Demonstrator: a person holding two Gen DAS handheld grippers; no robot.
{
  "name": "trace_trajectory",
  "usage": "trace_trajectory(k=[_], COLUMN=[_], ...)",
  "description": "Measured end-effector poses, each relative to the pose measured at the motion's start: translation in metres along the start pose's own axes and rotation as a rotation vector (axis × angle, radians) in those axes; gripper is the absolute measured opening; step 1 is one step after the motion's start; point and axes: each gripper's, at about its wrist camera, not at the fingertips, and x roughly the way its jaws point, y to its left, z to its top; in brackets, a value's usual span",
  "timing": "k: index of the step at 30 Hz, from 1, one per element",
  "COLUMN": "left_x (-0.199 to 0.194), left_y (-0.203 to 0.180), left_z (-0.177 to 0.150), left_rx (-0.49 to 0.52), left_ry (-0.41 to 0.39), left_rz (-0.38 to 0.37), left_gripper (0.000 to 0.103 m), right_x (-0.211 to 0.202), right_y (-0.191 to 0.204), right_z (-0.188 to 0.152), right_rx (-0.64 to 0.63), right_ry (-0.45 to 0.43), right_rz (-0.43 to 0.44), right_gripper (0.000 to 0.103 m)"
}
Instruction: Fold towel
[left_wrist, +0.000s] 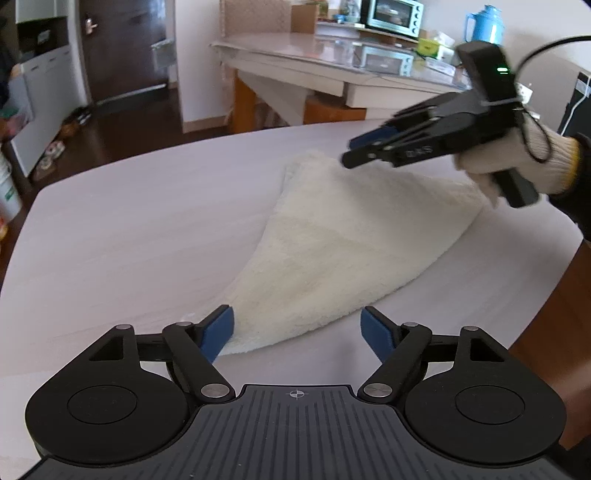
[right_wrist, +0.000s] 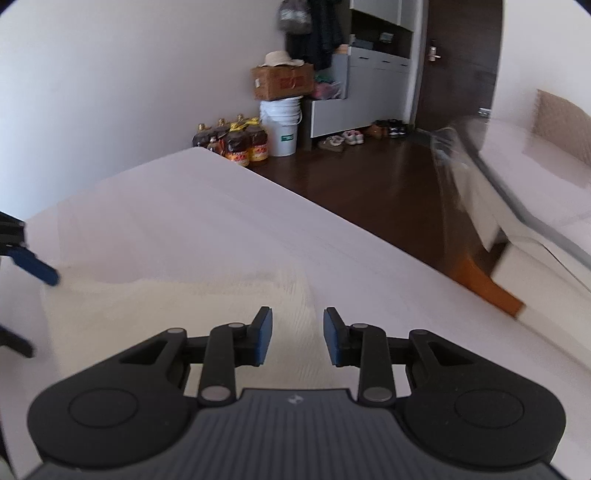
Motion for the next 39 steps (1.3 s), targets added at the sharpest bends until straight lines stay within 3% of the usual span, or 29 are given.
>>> trace_trajectory(k=[5, 7, 9, 15, 19, 25, 33, 39], left_x=[0.000, -0.001, 0.000, -0.001, -0.011, -0.024, -0.031, -0.015], left_y=[0.000, 0.000, 0.000, -0.003, 0.003, 0.014, 0.026, 0.021], left_z=[-0.001, -0.002, -0.003, -0.003, -0.010, -0.016, 0.001, 0.003], left_rx=[0.005, 0.008, 0.011, 0.034, 0.015, 0.016, 0.062, 0.097], left_ry=[-0.002, -0.002, 0.000, -0.004, -0.009, -0.014, -0.056, -0.027], left_rz=[0.000, 0.003, 0.003, 0.032, 0.062, 0.114, 0.193, 0.180], left_gripper=[0.089, 0.089, 0.090, 0.092, 0.092, 0.092, 0.092, 0.093], right_x=[0.015, 0.016, 0.014, -0.020, -0.057, -0.117, -0.167, -0.182], right_y=[0.002, 0.004, 0.005, 0.025, 0.038, 0.080, 0.125, 0.137], right_z=[0.008, 0.009, 0.008, 0.005, 0.000, -0.029, -0.076, -0.103], right_rx=[-0.026, -0.029, -0.032, -0.074, -0.037, -0.141, -0.192, -0.169], right_ry=[0.024, 0.022, 0.014, -0.078, -0.112, -0.064, 0.011, 0.079], right_rz=[0.026, 0.027, 0.026, -0.012, 0.117, 0.238, 0.271, 0.271], right_gripper=[0.031, 0.015, 0.010, 0.009, 0.009, 0.009, 0.009, 0.009])
